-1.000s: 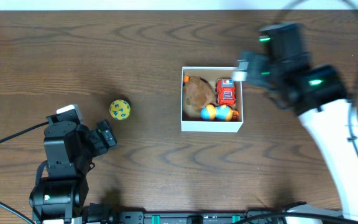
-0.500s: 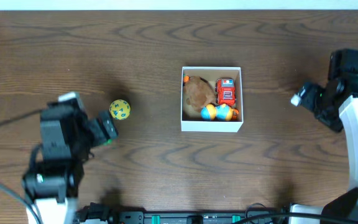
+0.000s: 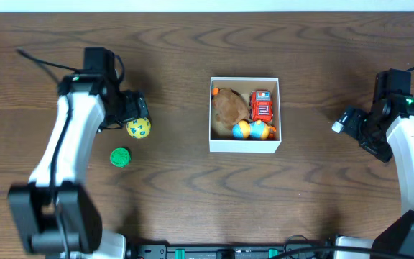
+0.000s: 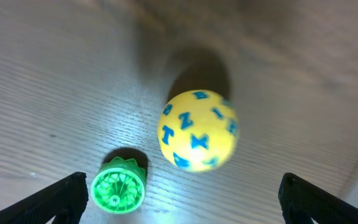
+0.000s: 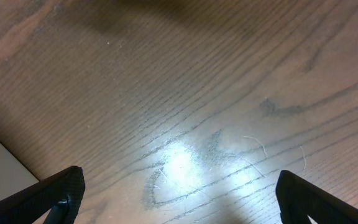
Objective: Pack container
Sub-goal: 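Reach the left gripper to the yellow letter ball and grasp it, then carry the yellow ball into the box and release it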
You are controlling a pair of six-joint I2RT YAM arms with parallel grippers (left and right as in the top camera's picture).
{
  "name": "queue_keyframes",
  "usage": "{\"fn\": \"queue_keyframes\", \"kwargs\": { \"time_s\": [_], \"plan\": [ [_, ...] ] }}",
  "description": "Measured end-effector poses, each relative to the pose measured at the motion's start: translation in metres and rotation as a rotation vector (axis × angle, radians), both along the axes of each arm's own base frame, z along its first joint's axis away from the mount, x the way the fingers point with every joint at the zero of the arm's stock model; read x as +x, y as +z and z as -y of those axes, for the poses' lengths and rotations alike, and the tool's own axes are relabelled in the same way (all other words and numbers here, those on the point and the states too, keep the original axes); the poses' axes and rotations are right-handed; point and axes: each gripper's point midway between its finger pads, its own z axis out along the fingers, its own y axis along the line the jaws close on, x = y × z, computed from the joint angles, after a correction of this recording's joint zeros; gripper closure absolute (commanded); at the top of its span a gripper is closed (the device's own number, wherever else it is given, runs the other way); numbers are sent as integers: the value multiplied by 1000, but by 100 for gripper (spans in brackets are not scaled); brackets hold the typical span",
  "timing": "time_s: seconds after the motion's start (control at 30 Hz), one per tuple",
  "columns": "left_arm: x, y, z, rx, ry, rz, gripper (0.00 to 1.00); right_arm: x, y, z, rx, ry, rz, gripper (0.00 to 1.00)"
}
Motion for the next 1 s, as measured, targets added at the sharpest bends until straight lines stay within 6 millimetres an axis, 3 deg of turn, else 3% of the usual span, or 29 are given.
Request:
{"fn": "queue_keyframes", "kwargs": {
  "time_s": [0.17,0.33,0.6,0.73,0.9,1.0],
  "plan": [
    [-4,-45,0,-2,0,-131,2,0,0,0,-1,3,0,1],
    [-6,-63,8,-36,-10,-181,3,0,0,0,-1,5,0,1],
    [-6,-66,6,-29,-4,-186,64,0,0,0,-2,12,-2,1],
    [-6,-66,6,-25,-7,-186,75,0,0,0,-2,14,-2,1],
    [-11,-64,7,-22,-15,-204,79,0,0,0,-2,14,-2,1],
    [-17,-50,14,-15,-38,-222,80,0,0,0,-2,15,-2,1]
  ]
}}
